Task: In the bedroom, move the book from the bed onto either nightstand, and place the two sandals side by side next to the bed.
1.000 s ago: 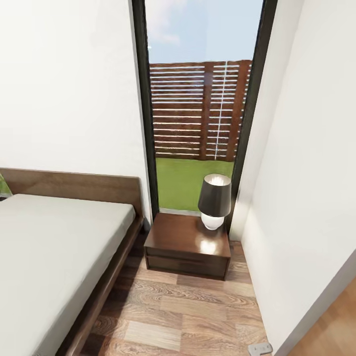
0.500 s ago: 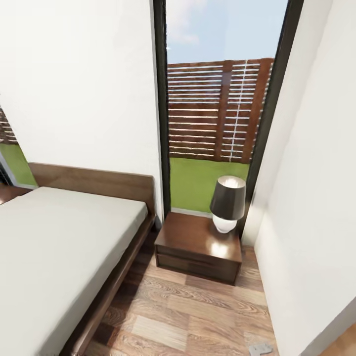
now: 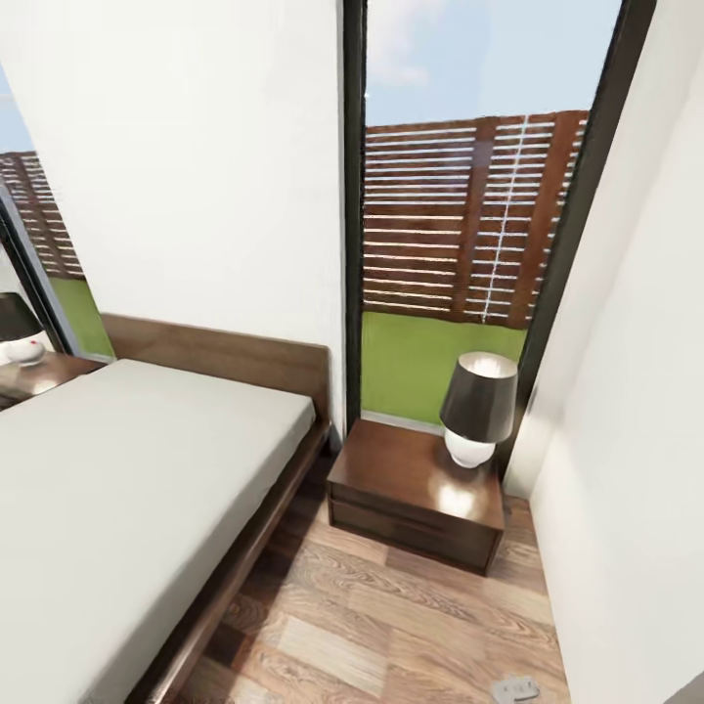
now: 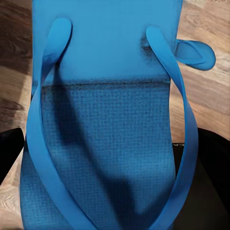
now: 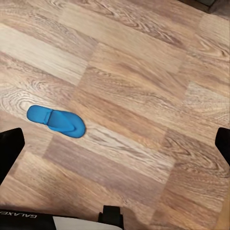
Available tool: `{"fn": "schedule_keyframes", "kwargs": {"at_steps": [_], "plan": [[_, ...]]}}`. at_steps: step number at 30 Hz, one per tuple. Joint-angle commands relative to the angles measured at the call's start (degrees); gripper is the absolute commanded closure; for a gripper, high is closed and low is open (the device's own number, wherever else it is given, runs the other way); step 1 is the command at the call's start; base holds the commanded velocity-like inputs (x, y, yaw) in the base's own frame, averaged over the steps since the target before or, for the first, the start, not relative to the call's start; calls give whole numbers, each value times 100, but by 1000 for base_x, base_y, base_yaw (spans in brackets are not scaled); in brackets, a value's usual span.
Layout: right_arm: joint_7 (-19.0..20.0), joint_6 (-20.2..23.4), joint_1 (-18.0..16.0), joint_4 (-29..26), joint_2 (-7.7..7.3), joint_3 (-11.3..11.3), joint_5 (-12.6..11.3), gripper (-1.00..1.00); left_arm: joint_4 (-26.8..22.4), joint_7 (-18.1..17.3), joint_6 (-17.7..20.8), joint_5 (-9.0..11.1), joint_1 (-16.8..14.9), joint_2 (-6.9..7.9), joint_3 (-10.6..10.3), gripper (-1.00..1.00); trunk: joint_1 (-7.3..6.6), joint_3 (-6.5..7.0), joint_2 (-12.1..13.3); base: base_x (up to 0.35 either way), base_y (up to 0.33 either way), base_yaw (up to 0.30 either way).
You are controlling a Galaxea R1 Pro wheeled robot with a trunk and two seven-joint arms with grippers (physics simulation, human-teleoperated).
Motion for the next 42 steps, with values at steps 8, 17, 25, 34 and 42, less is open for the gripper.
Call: {"fn": "schedule_keyframes", "kwargs": {"at_steps": [8,17,25,34,42], "plan": [[0,-2,-2,-3,-8,25,13,-100,7,14,-21,37,-6,-2,-23,100,1,-8,-6,0,-152,281],[0,-2,-2,-3,-7,25,13,-100,8,14,-21,37,-6,-2,-23,100,1,-8,-6,0,-29,164],[0,-2,-2,-3,-8,25,13,-100,9,19,-21,37,-6,-2,-23,100,1,-8,-6,0,-80,41],[0,-2,-2,-1,-7,25,13,-100,5,22,-23,36,-6,-2,-23,100,1,-8,-6,0,-119,212],[0,-2,-2,0,-1,25,13,-100,7,22,-24,37,-6,-2,-23,100,1,-8,-6,2,-13,81]]}}
